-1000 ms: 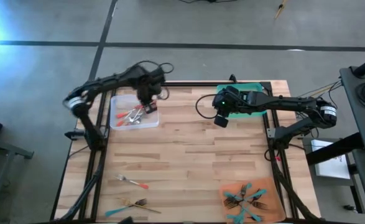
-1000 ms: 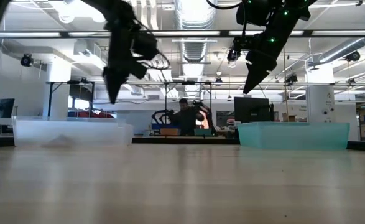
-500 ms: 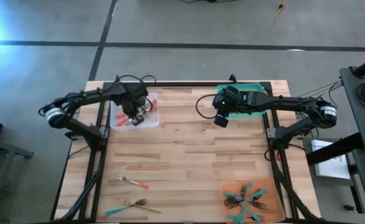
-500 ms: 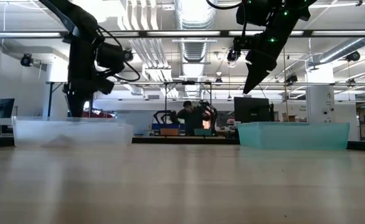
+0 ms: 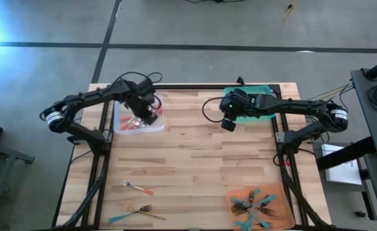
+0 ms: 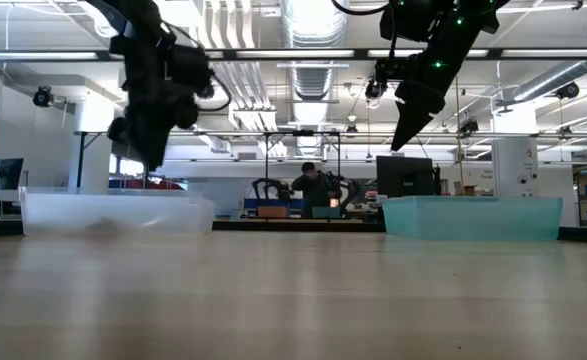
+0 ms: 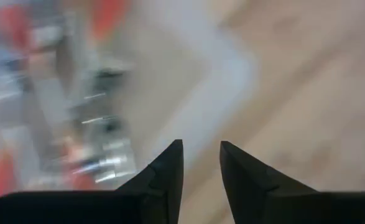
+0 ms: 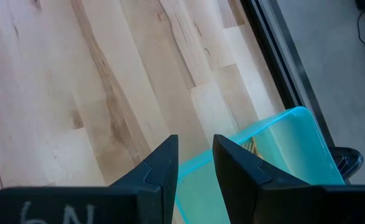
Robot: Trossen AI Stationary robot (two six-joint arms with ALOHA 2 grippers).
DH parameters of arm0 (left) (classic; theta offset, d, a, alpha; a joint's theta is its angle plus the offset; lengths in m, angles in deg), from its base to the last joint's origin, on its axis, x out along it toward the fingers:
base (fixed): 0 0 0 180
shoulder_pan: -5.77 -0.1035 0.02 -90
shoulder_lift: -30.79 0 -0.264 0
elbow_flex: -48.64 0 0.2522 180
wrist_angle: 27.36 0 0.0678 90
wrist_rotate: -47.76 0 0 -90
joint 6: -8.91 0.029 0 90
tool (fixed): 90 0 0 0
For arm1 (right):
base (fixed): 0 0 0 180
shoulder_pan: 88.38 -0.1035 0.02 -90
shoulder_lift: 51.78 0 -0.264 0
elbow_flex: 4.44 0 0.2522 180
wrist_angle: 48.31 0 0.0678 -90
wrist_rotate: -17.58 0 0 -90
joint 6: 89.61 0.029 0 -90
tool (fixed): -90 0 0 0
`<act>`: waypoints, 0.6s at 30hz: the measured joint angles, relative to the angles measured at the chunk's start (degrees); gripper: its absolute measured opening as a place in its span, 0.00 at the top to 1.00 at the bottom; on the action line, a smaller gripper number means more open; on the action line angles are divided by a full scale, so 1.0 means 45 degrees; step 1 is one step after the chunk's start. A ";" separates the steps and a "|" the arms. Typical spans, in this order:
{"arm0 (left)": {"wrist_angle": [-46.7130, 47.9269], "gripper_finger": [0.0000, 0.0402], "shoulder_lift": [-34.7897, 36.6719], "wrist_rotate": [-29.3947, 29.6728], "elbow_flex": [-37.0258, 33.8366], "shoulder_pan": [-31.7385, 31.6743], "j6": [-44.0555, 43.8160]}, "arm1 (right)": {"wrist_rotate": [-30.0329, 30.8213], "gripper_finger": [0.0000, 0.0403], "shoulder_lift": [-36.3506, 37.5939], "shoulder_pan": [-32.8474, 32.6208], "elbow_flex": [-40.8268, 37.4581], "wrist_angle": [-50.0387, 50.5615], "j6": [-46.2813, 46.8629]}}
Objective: Sort silverware by color (type)
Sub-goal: Put the orange fork into the white bin
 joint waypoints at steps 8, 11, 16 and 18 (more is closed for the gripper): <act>-0.2128 0.79 0.0112 0.1854 0.0214 0.6519 -0.4816 | 0.0004 0.77 0.0000 0.0002 0.0000 0.0000 0.0001; -0.2166 0.79 0.0089 0.4324 0.0209 0.9450 -0.7902 | 0.0002 0.77 0.0000 0.0000 0.0000 0.0001 -0.0001; -0.2289 0.79 -0.0082 0.7341 0.0220 1.3513 -1.5881 | 0.0004 0.77 0.0000 0.0001 0.0000 0.0000 0.0000; -0.2277 0.79 -0.0434 0.8600 0.0239 1.4899 -1.8518 | 0.0004 0.77 0.0000 0.0000 0.0000 0.0000 -0.0002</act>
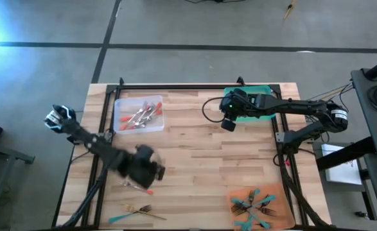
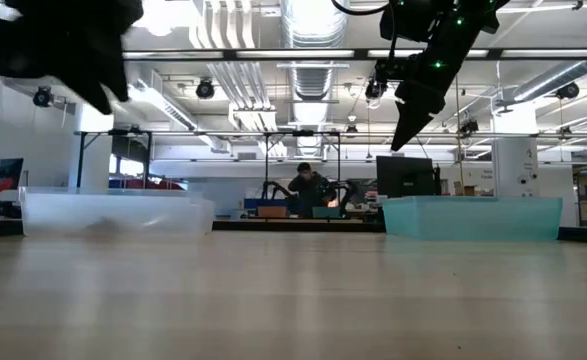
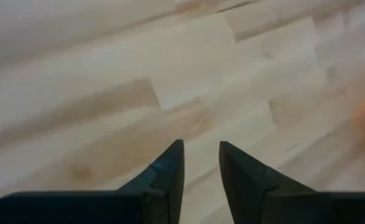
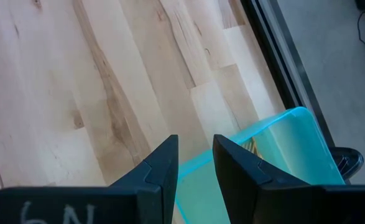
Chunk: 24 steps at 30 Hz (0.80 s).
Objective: Sort silverware by color (type)
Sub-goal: Put the orange fork into the white bin
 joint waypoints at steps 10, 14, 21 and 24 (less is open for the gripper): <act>0.0045 0.79 -0.2793 -0.0198 0.0826 0.2569 -0.3946 | -0.0004 0.77 0.0000 0.0004 0.0000 -0.0016 0.0004; 0.0052 0.79 -0.3856 -0.0696 0.2428 0.2620 0.1996 | 0.0000 0.77 0.0000 0.0004 0.0000 -0.0019 0.0000; 0.4206 0.79 -0.5916 -0.1560 0.5832 0.2646 1.0218 | -0.0002 0.77 0.0000 0.0000 0.0000 -0.0027 0.0001; 0.6440 0.79 -0.6636 -0.1826 0.6540 0.2646 1.0479 | -0.0001 0.77 0.0000 0.0003 0.0000 -0.0033 0.0001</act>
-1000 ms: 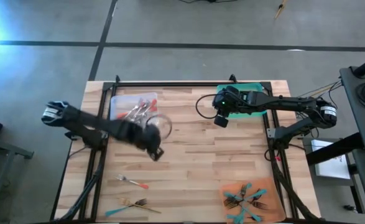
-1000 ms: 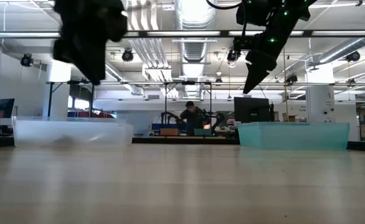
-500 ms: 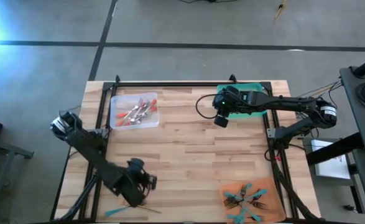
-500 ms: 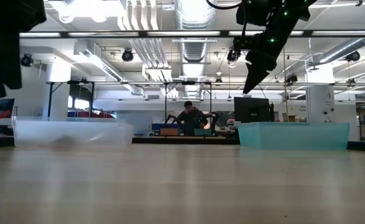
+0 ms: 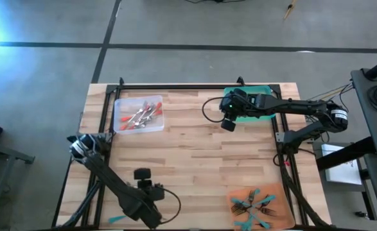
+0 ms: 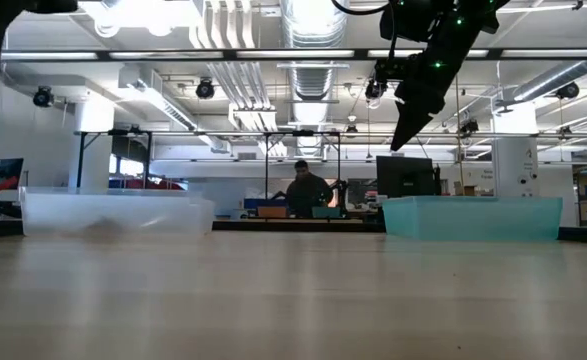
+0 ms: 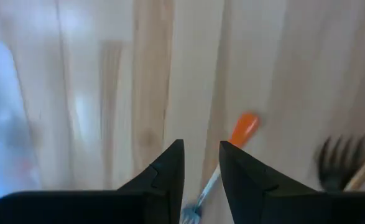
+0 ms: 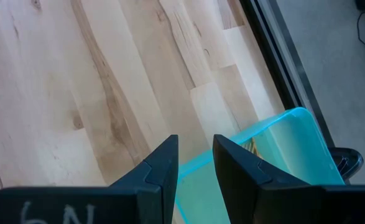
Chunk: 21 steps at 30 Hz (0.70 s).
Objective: Sort silverware by color (type)
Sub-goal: Put the orange fork into the white bin
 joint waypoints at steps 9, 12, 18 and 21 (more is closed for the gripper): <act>-0.1278 0.79 0.0324 -0.2145 -0.1248 0.0323 0.1092 | -0.0004 0.77 0.0000 0.0001 0.0000 -0.0016 -0.0001; -0.2388 0.79 0.1160 -0.2268 -0.2274 0.0483 0.0892 | -0.0001 0.77 0.0000 0.0000 0.0000 -0.0033 -0.0001; -0.5488 0.79 0.3396 -0.3358 -0.5650 0.0428 0.0882 | -0.0004 0.77 0.0000 0.0001 0.0000 -0.0044 0.0004; -0.6764 0.79 0.4512 -0.3190 -0.7294 0.0300 0.0880 | -0.0004 0.77 0.0000 -0.0002 0.0000 -0.0052 0.0000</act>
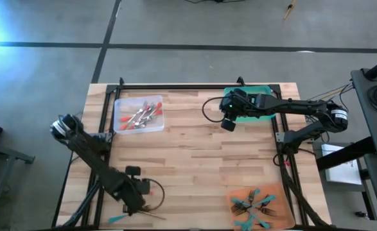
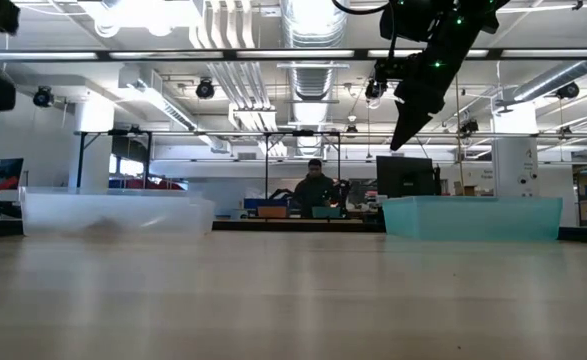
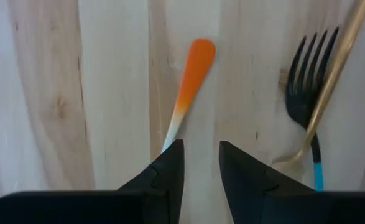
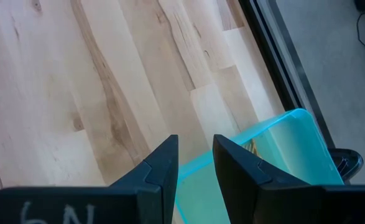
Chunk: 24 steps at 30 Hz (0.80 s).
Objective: Sort silverware by color (type)
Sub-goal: Put the orange fork into the white bin
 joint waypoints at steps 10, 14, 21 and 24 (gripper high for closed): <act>-0.3105 0.79 0.1093 -0.0088 -0.2857 -0.0486 0.1128 | 0.0000 0.77 0.0000 0.0003 0.0000 -0.0095 0.0004; -0.3155 0.79 0.0847 -0.0124 -0.3041 -0.0777 0.2005 | 0.0000 0.77 0.0000 -0.0002 0.0000 -0.0090 0.0004; -0.3383 0.79 0.0321 -0.1178 -0.3121 -0.1227 0.2975 | 0.0000 0.77 0.0000 0.0003 0.0000 -0.0139 0.0002; -0.3389 0.79 0.0042 -0.1202 -0.3110 -0.1228 0.3049 | 0.0000 0.77 0.0000 0.0003 0.0000 -0.0158 -0.0001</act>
